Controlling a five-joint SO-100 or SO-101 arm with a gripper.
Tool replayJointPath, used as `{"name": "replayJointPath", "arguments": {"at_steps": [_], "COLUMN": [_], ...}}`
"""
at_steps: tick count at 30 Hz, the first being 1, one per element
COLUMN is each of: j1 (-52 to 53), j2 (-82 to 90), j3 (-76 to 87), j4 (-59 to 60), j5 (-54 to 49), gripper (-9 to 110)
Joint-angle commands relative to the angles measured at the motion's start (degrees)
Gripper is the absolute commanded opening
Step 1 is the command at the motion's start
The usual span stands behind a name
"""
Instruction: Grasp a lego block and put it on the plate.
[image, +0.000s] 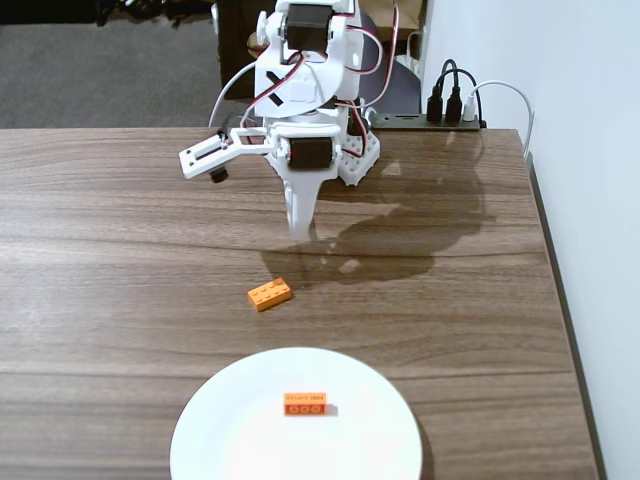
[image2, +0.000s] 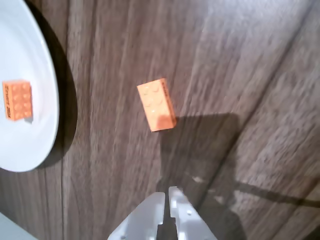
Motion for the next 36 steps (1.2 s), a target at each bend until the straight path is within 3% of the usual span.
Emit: {"name": "replayJointPath", "arguments": {"at_steps": [1, 13, 22, 36], "j1": [1.9, 8.2, 10.5, 11.6], "j2": [-3.2, -16.5, -24.1, -30.1], "j3": [-5.8, -22.5, -34.0, -34.5], "j4": [0.1, 8.2, 14.9, 14.2], "j5": [-3.1, -15.6, -15.7, -17.3], "gripper": [1, 1, 1, 1]}}
